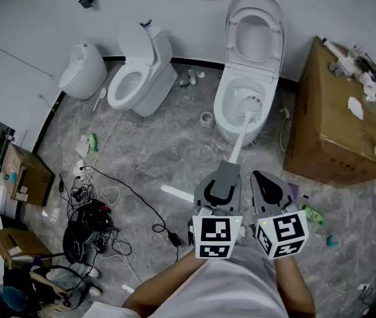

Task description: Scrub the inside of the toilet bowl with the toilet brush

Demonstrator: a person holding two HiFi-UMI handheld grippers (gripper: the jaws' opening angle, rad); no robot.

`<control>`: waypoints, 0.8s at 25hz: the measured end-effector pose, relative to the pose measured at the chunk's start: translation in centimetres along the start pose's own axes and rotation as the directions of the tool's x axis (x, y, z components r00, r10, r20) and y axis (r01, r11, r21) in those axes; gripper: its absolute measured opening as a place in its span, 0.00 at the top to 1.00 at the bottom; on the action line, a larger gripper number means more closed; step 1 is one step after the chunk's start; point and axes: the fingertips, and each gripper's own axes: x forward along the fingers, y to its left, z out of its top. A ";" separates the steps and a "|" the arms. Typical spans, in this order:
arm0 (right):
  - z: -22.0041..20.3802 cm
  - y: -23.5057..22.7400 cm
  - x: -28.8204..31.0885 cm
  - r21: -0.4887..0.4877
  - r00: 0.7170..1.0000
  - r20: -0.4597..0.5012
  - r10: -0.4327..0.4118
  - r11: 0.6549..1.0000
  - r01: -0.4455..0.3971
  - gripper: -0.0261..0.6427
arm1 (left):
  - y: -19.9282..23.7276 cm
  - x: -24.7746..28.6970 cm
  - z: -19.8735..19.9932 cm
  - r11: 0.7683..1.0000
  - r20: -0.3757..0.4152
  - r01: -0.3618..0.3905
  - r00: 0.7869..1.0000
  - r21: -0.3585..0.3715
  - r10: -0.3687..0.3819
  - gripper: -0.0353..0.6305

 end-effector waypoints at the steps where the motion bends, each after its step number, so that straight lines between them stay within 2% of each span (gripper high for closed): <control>1: 0.0 -0.2 -0.1 0.000 1.000 -0.001 0.002 1.000 -0.002 0.96 | -0.2 0.1 0.0 1.000 -0.002 -0.002 1.000 -0.002 0.002 0.71; 12: -0.4 -2.5 -0.5 0.029 0.999 -0.004 0.038 0.999 -0.038 0.96 | -1.7 1.6 -0.2 0.999 -0.026 -0.038 0.999 -0.027 0.037 0.71; 20: -0.4 -4.4 0.6 0.038 0.999 -0.001 0.041 0.998 -0.041 0.96 | -1.9 3.8 0.1 0.999 -0.033 -0.038 0.999 -0.027 0.037 0.71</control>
